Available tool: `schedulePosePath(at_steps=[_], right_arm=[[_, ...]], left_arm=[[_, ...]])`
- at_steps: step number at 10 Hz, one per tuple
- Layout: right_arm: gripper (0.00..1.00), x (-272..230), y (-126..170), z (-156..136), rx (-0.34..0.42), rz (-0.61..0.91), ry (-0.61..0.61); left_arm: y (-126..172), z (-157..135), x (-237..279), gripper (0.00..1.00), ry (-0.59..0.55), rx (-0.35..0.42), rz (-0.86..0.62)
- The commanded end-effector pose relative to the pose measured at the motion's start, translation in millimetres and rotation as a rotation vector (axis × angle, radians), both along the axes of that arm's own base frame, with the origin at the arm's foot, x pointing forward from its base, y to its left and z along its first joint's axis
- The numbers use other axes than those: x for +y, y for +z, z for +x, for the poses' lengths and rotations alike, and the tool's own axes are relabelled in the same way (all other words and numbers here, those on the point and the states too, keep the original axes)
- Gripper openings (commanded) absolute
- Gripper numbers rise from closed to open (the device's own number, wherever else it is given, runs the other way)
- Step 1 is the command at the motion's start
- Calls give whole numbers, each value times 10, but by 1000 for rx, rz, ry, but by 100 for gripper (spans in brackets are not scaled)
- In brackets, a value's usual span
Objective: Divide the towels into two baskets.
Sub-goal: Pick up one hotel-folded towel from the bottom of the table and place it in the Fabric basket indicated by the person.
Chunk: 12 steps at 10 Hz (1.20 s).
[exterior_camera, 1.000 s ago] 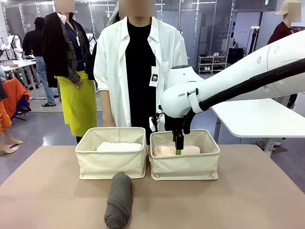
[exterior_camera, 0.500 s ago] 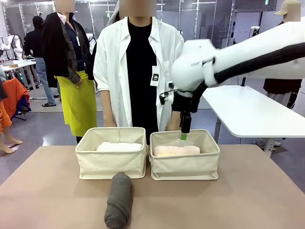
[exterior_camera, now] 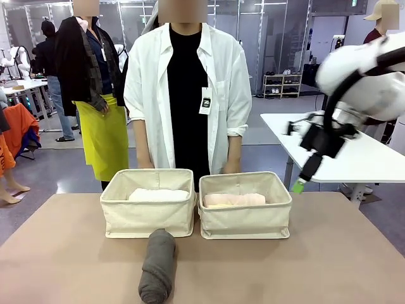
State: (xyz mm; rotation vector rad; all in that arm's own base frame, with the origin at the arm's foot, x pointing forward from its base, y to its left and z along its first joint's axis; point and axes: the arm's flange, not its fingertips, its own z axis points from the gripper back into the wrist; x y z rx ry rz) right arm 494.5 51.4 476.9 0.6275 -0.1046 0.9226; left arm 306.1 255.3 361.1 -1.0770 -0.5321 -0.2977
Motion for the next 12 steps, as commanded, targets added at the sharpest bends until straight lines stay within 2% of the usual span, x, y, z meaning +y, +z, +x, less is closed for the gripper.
schedulePosePath(at_steps=[1,2,3,4,7,8,9,12], right_arm=[[100,-499,-243,-134,88,238,-190],[100,-989,-456,-239,154,407,-328],[100,-1405,-660,-363,204,506,-461],[100,-1756,-807,-533,226,597,-543],[100,-2567,-1088,-1144,285,733,-749],[100,-2643,-1131,-1220,318,729,-760],[100,-2624,-1166,-1161,331,716,-766],[100,-2750,-1172,-1247,316,696,-758]], left_arm=[[20,-43,-8,96,2,-27,-16],[20,-43,-8,96,2,-27,-16],[20,-43,-8,96,2,-27,-16],[20,-43,-8,96,2,-27,-16],[20,-43,-8,96,2,-27,-16],[20,-43,-8,96,2,-27,-16],[20,-43,-8,96,2,-27,-16],[20,-43,-8,96,2,-27,-16]])
